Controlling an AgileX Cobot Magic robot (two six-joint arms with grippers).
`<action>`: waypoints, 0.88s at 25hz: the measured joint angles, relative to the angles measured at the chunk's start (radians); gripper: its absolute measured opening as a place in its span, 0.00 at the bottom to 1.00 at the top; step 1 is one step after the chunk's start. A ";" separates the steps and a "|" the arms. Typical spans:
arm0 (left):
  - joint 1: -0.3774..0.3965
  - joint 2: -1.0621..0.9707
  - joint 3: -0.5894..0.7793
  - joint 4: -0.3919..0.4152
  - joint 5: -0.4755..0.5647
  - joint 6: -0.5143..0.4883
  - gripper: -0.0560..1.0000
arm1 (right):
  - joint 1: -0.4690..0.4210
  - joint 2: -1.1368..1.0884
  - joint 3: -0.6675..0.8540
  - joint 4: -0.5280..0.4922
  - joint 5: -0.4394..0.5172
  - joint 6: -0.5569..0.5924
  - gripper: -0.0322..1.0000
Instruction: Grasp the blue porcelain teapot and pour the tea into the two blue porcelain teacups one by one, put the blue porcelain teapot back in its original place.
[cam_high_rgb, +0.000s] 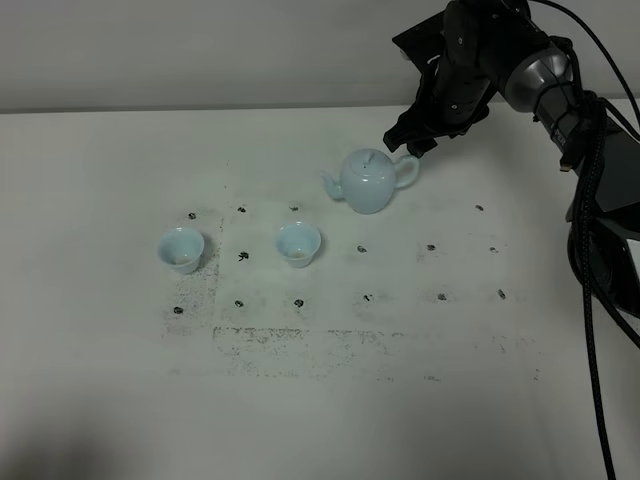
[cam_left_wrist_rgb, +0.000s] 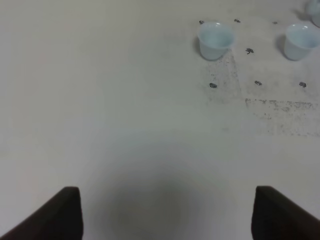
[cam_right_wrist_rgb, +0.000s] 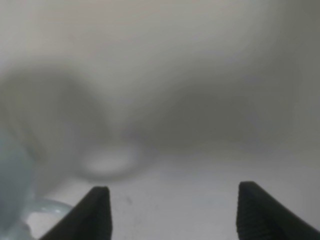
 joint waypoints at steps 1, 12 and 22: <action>0.000 0.000 0.000 0.000 0.000 0.000 0.68 | 0.000 0.000 0.000 0.000 0.000 0.000 0.53; 0.000 0.000 0.000 0.000 0.000 0.000 0.68 | -0.001 -0.138 0.014 -0.054 0.004 0.046 0.53; 0.000 0.000 0.000 0.000 0.000 0.000 0.68 | -0.001 -0.519 0.495 0.027 0.002 0.093 0.53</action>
